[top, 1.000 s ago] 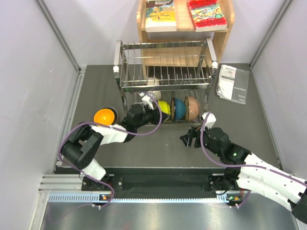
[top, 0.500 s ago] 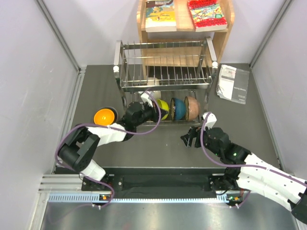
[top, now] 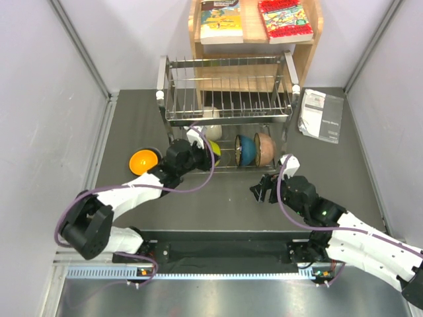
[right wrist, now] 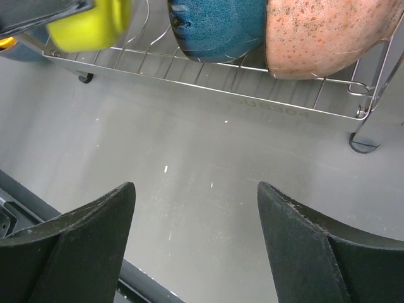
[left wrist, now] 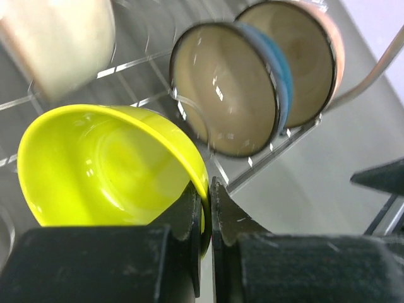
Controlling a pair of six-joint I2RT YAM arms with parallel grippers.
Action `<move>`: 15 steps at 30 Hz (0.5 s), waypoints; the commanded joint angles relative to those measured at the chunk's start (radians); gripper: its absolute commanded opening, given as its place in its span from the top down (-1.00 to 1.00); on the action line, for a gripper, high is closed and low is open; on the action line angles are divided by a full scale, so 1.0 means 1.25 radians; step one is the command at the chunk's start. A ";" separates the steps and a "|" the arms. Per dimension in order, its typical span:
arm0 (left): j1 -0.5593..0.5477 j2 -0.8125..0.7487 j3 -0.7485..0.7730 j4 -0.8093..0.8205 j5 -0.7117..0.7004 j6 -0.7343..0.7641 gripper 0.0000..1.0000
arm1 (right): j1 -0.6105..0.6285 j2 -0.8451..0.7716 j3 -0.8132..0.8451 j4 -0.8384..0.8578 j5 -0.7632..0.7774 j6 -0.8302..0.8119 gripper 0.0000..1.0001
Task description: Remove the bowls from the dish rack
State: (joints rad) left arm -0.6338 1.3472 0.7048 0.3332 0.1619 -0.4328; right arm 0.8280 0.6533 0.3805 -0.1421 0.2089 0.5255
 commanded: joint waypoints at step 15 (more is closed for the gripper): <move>-0.013 -0.264 0.088 -0.421 0.074 0.068 1.00 | -0.011 0.023 0.123 -0.026 0.021 -0.026 -0.55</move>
State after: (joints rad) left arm -0.6464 1.0775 0.7399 -0.0849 0.2230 -0.3817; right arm 0.8261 0.6819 0.4622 -0.1711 0.2180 0.5156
